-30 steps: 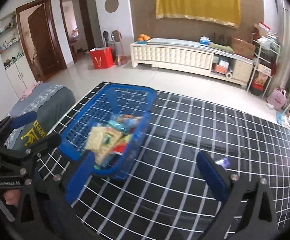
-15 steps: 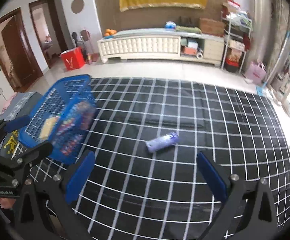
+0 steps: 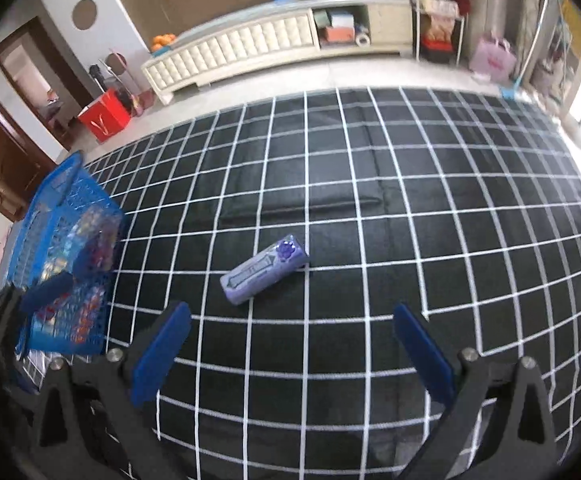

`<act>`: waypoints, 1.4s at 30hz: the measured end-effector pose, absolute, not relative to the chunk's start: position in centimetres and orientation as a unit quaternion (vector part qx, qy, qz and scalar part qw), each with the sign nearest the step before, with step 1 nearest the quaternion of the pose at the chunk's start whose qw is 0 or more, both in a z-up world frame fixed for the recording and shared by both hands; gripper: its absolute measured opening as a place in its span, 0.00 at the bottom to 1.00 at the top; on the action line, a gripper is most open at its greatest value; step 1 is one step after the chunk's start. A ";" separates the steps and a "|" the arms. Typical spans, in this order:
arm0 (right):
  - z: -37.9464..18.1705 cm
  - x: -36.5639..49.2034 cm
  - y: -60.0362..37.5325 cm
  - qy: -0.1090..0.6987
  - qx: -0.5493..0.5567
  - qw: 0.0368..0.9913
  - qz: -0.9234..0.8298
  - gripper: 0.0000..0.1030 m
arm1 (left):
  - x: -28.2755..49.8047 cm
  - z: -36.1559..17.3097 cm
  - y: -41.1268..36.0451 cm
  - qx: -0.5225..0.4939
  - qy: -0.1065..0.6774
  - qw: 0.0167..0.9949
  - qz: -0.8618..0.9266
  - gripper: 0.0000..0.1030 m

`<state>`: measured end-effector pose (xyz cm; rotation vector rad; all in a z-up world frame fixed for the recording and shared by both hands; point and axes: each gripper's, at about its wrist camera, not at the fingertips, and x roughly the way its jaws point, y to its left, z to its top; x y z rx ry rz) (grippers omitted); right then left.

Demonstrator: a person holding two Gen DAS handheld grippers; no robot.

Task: Organize snacks
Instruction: 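Move the right tool to the purple gum pack on the mat, then grasp the purple Doublemint gum pack with the right tool and lift it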

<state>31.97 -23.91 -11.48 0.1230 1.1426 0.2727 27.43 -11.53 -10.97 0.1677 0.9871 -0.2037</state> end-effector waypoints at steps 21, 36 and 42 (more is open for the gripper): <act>-17.4 37.0 -20.7 0.600 0.060 0.788 0.124 0.53 | 31.8 -16.0 -10.7 0.092 0.514 0.846 -0.106 0.99; -13.3 32.1 -20.7 0.549 0.028 0.820 0.159 0.17 | 29.1 -13.6 -9.5 0.081 0.487 0.865 -0.090 0.99; -8.2 30.1 -19.4 0.494 0.007 0.851 0.176 0.01 | 27.2 -10.9 -9.0 0.054 0.464 0.877 -0.112 0.99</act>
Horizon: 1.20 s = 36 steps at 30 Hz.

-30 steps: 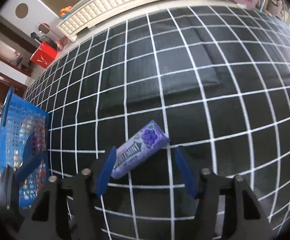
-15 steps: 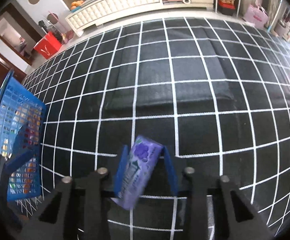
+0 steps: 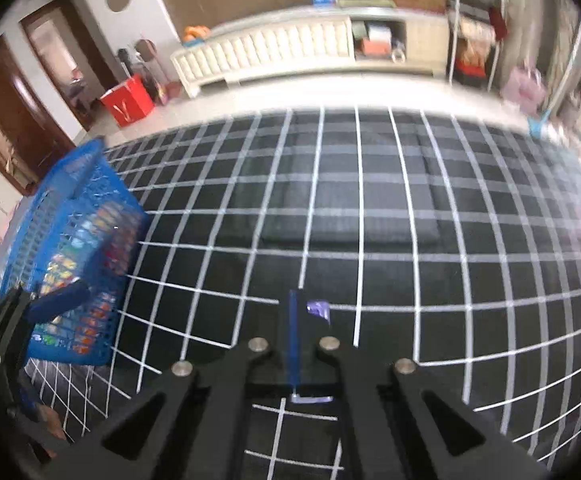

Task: Organize snacks
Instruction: 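Grasp the purple Doublemint gum pack with the right tool and lift it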

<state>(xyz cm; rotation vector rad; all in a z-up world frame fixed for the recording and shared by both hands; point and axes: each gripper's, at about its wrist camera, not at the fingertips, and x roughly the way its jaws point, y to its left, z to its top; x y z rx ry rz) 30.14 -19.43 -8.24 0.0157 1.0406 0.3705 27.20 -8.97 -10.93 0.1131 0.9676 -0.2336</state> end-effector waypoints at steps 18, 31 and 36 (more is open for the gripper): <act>-7.7 29.0 -18.7 0.488 -0.014 0.858 0.160 0.21 | 22.4 -3.4 -3.9 0.045 0.384 0.920 -0.064 0.99; -13.4 29.7 -16.4 0.536 -0.061 0.830 0.142 0.82 | 21.5 -4.6 4.7 -0.016 0.397 0.917 0.015 1.00; -16.6 30.3 -16.3 0.567 -0.068 0.810 0.135 0.82 | 21.5 -5.8 7.0 -0.037 0.397 0.916 0.041 1.00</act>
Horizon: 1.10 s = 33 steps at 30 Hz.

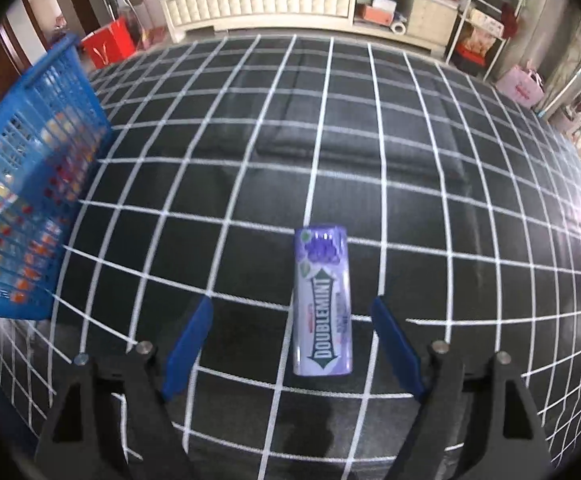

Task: Organize snacks
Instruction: 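Grasp the purple Doublemint gum pack with the right tool and lift it, then carry the gum pack over the basket with the right tool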

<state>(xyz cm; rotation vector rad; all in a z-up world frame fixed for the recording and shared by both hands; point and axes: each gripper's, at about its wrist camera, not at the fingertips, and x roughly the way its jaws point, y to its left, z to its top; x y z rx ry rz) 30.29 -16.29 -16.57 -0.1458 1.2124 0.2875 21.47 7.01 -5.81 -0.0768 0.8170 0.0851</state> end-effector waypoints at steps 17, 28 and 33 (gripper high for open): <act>-16.4 29.0 -14.8 0.523 -0.086 0.835 0.149 0.33 | 22.4 -8.9 9.6 -0.077 0.420 0.902 0.065 1.00; -5.4 27.2 -8.0 0.434 -0.074 0.868 0.230 0.33 | 20.0 -6.7 11.3 -0.072 0.398 0.913 0.053 1.00; -2.5 25.9 -3.7 0.410 -0.081 0.865 0.278 0.33 | 18.9 -5.6 13.7 -0.075 0.387 0.917 0.065 1.00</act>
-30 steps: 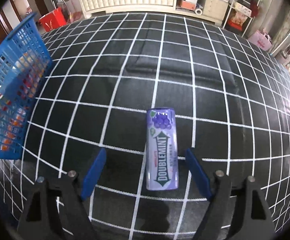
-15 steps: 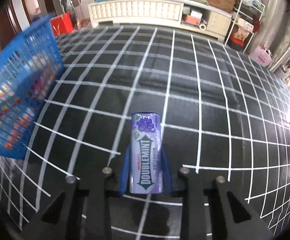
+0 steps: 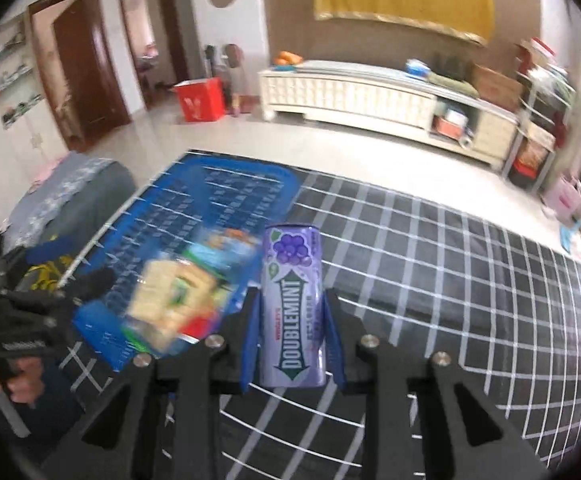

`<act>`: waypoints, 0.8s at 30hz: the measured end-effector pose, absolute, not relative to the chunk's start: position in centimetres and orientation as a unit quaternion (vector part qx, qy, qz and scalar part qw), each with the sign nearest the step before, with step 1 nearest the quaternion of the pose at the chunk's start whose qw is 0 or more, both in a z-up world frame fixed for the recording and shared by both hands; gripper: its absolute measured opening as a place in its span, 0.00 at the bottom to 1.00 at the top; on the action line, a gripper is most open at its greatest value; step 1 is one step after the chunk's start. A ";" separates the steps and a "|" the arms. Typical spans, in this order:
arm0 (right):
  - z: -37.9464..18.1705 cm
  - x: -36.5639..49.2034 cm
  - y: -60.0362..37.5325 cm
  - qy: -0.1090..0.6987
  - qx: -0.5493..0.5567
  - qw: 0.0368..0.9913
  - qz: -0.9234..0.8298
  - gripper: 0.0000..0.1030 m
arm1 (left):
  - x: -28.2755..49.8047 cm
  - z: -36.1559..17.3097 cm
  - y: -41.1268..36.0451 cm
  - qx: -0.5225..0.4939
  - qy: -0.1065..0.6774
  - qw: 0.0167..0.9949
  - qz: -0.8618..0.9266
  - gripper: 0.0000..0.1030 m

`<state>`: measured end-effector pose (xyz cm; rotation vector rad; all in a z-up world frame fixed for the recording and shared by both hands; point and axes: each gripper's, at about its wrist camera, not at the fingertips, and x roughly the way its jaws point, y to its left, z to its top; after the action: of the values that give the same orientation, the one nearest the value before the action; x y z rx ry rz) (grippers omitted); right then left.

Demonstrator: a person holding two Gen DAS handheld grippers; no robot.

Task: Organize snacks
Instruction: 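Carry the gum pack over the basket with the right tool, then drop the gum pack into the basket by opening the right tool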

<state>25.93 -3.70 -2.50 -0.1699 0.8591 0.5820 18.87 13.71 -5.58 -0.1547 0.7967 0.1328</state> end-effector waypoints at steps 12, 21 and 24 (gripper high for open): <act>-5.7 26.6 5.5 0.464 -0.120 0.813 0.331 0.33 | 16.9 -6.3 19.0 -0.085 0.393 0.911 0.087 0.99; -8.1 25.4 7.9 0.486 -0.158 0.800 0.314 0.33 | 15.5 -7.7 21.0 -0.104 0.399 0.907 0.089 0.99; -7.4 25.1 7.7 0.474 -0.161 0.808 0.311 0.35 | 15.3 -7.6 20.8 -0.106 0.396 0.908 0.087 0.99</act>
<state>25.09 7.71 -7.41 -0.3436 1.0134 0.6650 15.29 20.82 -7.57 -0.2195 0.8180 0.1799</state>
